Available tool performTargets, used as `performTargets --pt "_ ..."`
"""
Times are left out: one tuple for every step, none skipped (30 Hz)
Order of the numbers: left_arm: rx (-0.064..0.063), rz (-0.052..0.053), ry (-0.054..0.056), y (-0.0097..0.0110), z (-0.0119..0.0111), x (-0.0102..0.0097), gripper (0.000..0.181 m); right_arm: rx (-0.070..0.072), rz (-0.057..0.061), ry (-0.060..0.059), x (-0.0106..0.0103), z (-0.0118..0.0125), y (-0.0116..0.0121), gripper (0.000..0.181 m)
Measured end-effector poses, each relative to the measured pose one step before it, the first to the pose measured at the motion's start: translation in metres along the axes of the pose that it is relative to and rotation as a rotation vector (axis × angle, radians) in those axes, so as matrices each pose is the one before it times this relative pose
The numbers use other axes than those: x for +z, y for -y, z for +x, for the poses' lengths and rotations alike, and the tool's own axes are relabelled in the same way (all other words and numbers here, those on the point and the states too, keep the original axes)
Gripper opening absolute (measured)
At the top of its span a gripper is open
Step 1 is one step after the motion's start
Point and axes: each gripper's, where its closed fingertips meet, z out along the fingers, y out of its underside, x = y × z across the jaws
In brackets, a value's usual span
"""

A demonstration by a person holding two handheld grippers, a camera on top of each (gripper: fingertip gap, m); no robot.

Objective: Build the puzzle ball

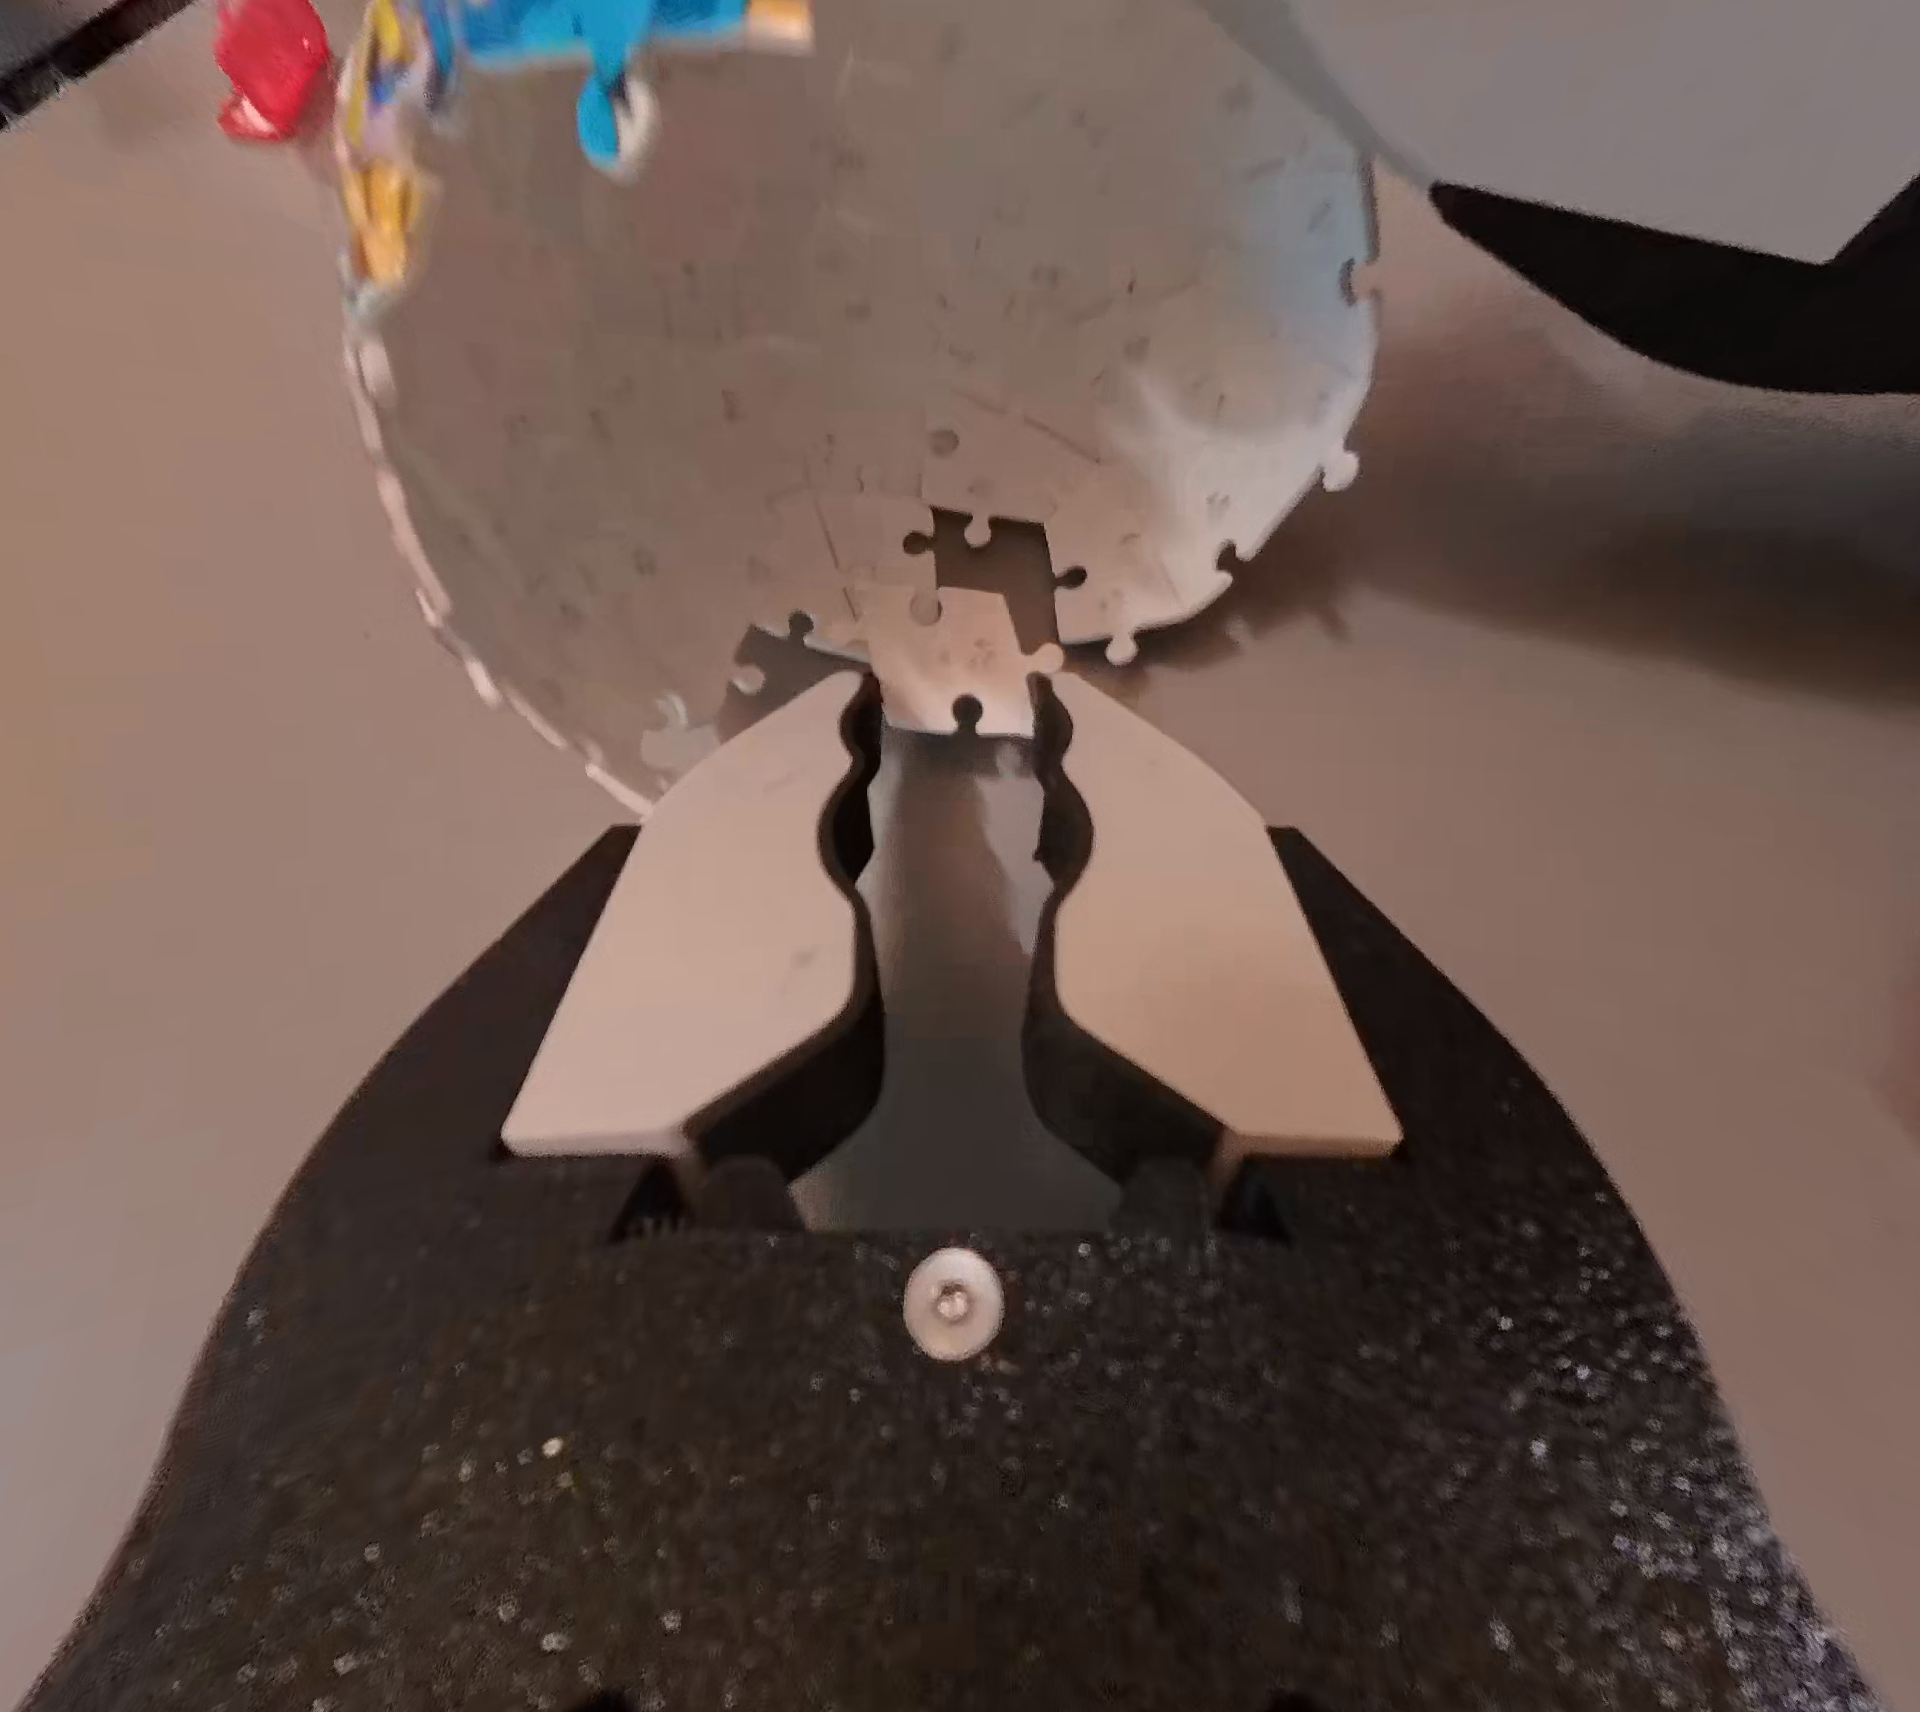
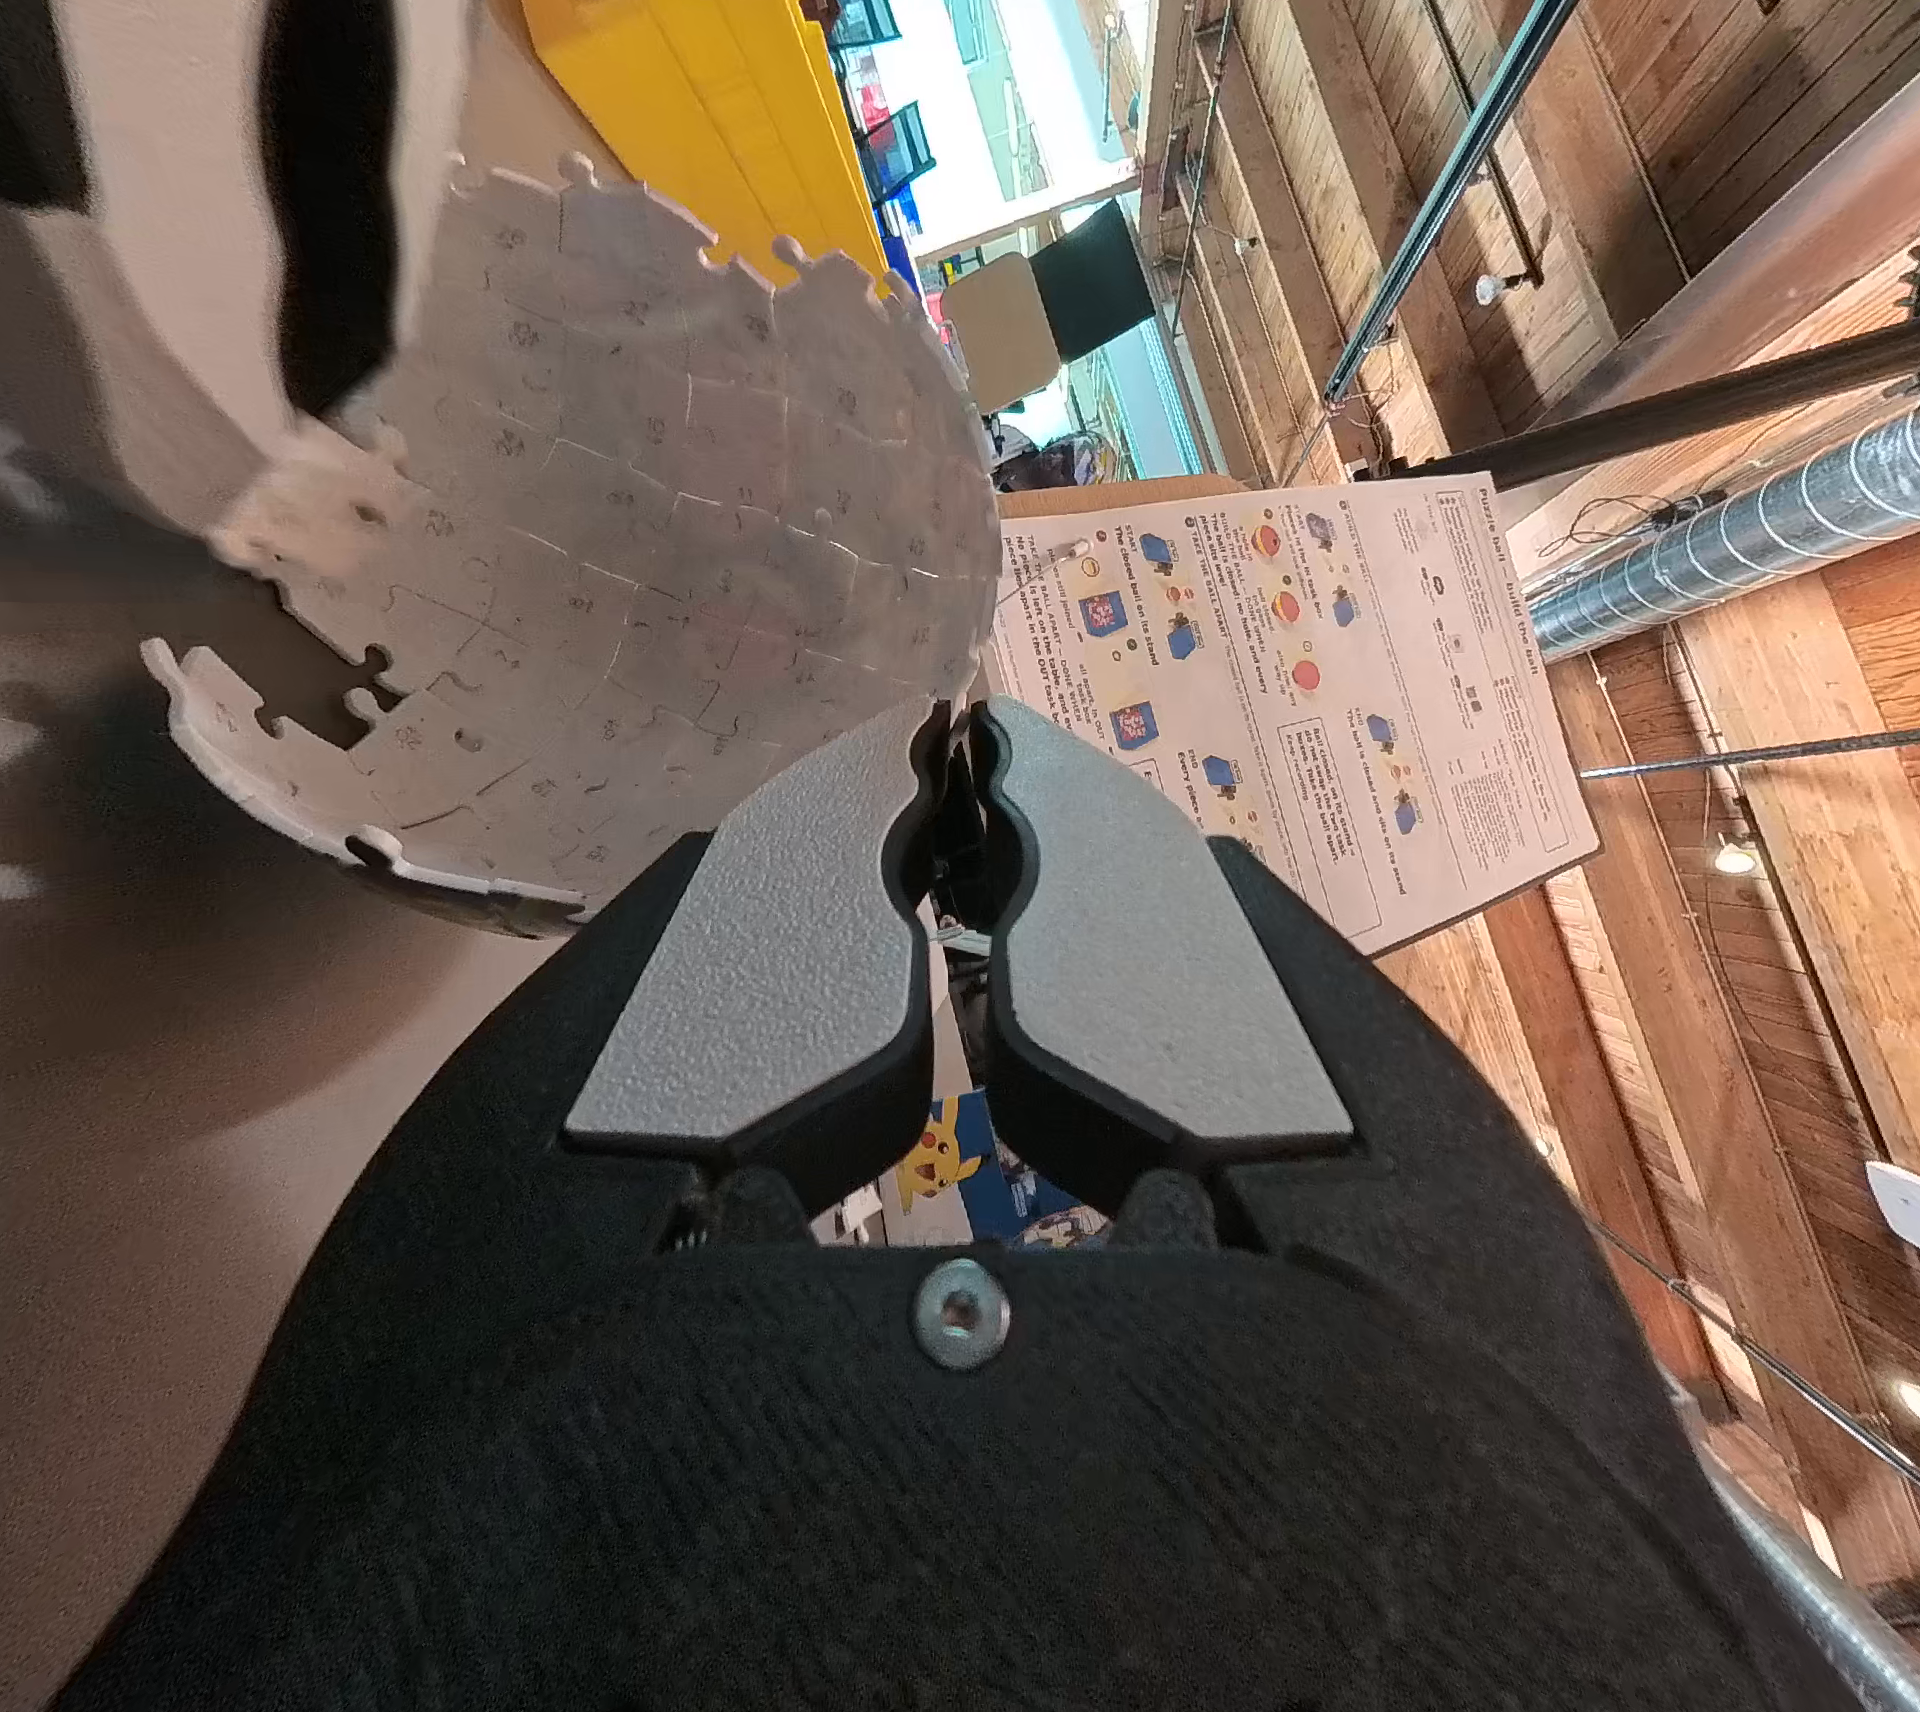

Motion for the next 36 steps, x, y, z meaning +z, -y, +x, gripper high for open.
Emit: performTargets --pt "0.0096 -0.0004 -0.0052 0.00216 0.00064 0.00231 0.027 -0.0026 0.0044 -0.0006 -0.00002 -0.00009 0.00005 0.003" --pt "0.0014 -0.0057 -0.0119 0.00162 0.00165 0.00272 0.027 -0.0022 0.0016 0.0003 -0.00010 -0.00019 -0.00047 0.003" --pt "-0.0044 -0.0020 -0.0069 0.00216 0.00127 0.00288 0.027 -0.0008 0.0014 0.0001 -0.00018 -0.00006 -0.00049 0.003" --pt "-0.0035 0.0021 -0.0084 0.00251 0.00171 0.00279 0.027 0.0009 -0.0007 -0.0003 -0.00013 0.00003 -0.00096 0.003" --pt "-0.0024 0.0000 -0.0137 0.00186 0.00217 0.00286 0.027 0.0006 -0.0039 -0.0001 -0.00001 -0.00010 -0.00137 0.004" --pt "-0.0076 -0.0093 -0.0080 0.00046 0.00105 0.00294 0.027 -0.0007 -0.0038 0.0002 0.00003 -0.00004 -0.00105 0.004" --pt "-0.0137 -0.0160 0.0018 -0.00053 -0.00081 0.00294 0.027 -0.0017 -0.0024 0.0003 0.00000 -0.00001 -0.00073 0.004" --pt "-0.0111 -0.0150 -0.0076 -0.00078 0.00027 0.00281 0.027 -0.0025 -0.0017 0.0006 -0.00007 -0.00008 -0.00036 0.004" --pt "-0.0123 -0.0106 -0.0105 -0.00055 0.00058 0.00230 0.027 -0.0024 -0.0002 0.0016 -0.00017 -0.00032 -0.00010 0.004" --pt "-0.0162 -0.0052 0.0015 0.00010 -0.00123 0.00125 0.027 -0.0024 -0.0011 -0.0006 -0.00016 -0.00005 -0.00016 0.004" --pt "-0.0104 -0.0038 0.0011 0.00027 -0.00115 0.00075 0.027 -0.0021 -0.0012 0.0010 -0.00018 -0.00020 -0.00043 0.004" --pt "-0.0018 0.0002 -0.0076 0.00048 0.00028 0.00071 0.027 -0.0012 -0.0008 0.0017 -0.00016 -0.00013 -0.00047 0.004" --pt "-0.0001 0.0012 -0.0022 0.00059 -0.00033 0.00048 0.028 -0.0011 0.0001 0.0014 -0.00018 -0.00027 -0.00047 0.004" --pt "0.0003 0.0009 0.0040 0.00055 -0.00095 0.00046 0.028 -0.0026 0.0007 0.0010 -0.00021 -0.00018 -0.00047 0.004" --pt "0.0032 0.0033 -0.0012 0.00087 0.00006 0.00036 0.027 -0.0023 0.0002 0.0009 -0.00018 -0.00021 -0.00048 0.004" --pt "0.0042 0.0014 -0.0039 0.00025 0.00070 0.00056 0.027 -0.0008 -0.0019 0.0002 -0.00018 -0.00011 -0.00086 0.004" --pt "0.0026 -0.0037 0.0003 -0.00049 0.00009 0.00081 0.028 0.0003 0.0000 0.0012 -0.00012 -0.00042 -0.00058 0.004" --pt "0.0016 0.0015 -0.0004 0.00033 0.00021 0.00049 0.028 0.0005 0.0015 -0.0004 -0.00029 -0.00027 -0.00023 0.004" --pt "0.0035 0.0062 -0.0040 0.00082 0.00077 0.00030 0.028 -0.0011 0.0002 -0.0019 -0.00031 -0.00018 -0.00039 0.004" --pt "0.0038 0.0056 -0.0030 0.00064 0.00057 0.00017 0.028 -0.0016 -0.0011 0.0003 -0.00033 -0.00011 -0.00055 0.004" --pt "0.0034 0.0021 -0.0003 0.00012 0.00016 0.00027 0.028 0.0012 -0.0025 0.0000 -0.00036 -0.00015 -0.00078 0.004" --pt "0.0016 0.0018 0.0016 0.00028 -0.00010 -0.00025 0.028 0.0020 -0.0007 -0.0004 -0.00045 -0.00011 -0.00072 0.004" --pt "-0.0019 0.0082 0.0040 0.00157 -0.00031 -0.00087 0.028 0.0010 -0.0020 0.0006 -0.00040 -0.00030 -0.00080 0.004" --pt "-0.0060 0.0113 0.0064 0.00242 -0.00044 -0.00148 0.028 0.0006 -0.0020 0.0000 -0.00019 -0.00018 -0.00089 0.004" --pt "-0.0074 0.0099 0.0069 0.00282 -0.00038 -0.00130 0.028 0.0018 -0.0011 -0.0009 -0.00029 -0.00026 -0.00108 0.004" --pt "-0.0054 0.0077 0.0061 0.00297 0.00000 -0.00047 0.028 0.0025 -0.0024 0.0001 -0.00003 -0.00023 -0.00129 0.004" --pt "-0.0037 0.0053 0.0073 0.00288 0.00024 0.00058 0.028 0.0017 -0.0050 0.0010 0.00007 -0.00020 -0.00162 0.004" --pt "-0.0012 0.0034 0.0100 0.00279 0.00033 0.00146 0.028 0.0008 -0.0065 0.0002 0.00019 -0.00005 -0.00175 0.004" --pt "0.0016 -0.0020 0.0143 0.00209 -0.00004 0.00235 0.027 0.0011 -0.0055 0.0001 0.00027 -0.00009 -0.00149 0.004" --pt "0.0004 -0.0089 0.0221 0.00110 -0.00133 0.00286 0.024 0.0019 -0.0063 0.0002 0.00015 -0.00009 -0.00149 0.004" --pt "-0.0039 -0.0097 0.0210 0.00081 -0.00164 0.00289 0.022 0.0018 -0.0083 0.0004 0.00002 -0.00018 -0.00148 0.004" --pt "-0.0101 -0.0081 0.0107 0.00072 -0.00053 0.00259 0.017 0.0002 -0.0044 0.0007 -0.00005 -0.00032 -0.00094 0.004" --pt "-0.0210 -0.0092 0.0121 0.00024 -0.00118 0.00212 0.008 -0.0016 -0.0018 0.0001 -0.00028 -0.00005 -0.00042 0.004" --pt "-0.0233 -0.0110 0.0110 -0.00006 -0.00121 0.00205 0.001 -0.0031 -0.0021 0.0002 -0.00052 -0.00016 -0.00045 0.004" --pt "-0.0149 -0.0131 0.0031 -0.00064 0.00002 0.00190 0.000 -0.0025 -0.0035 0.0010 -0.00048 -0.00037 -0.00080 0.004" --pt "-0.0033 -0.0197 0.0103 -0.00177 -0.00079 0.00186 0.000 -0.0018 -0.0024 0.0012 -0.00061 -0.00043 -0.00071 0.004"
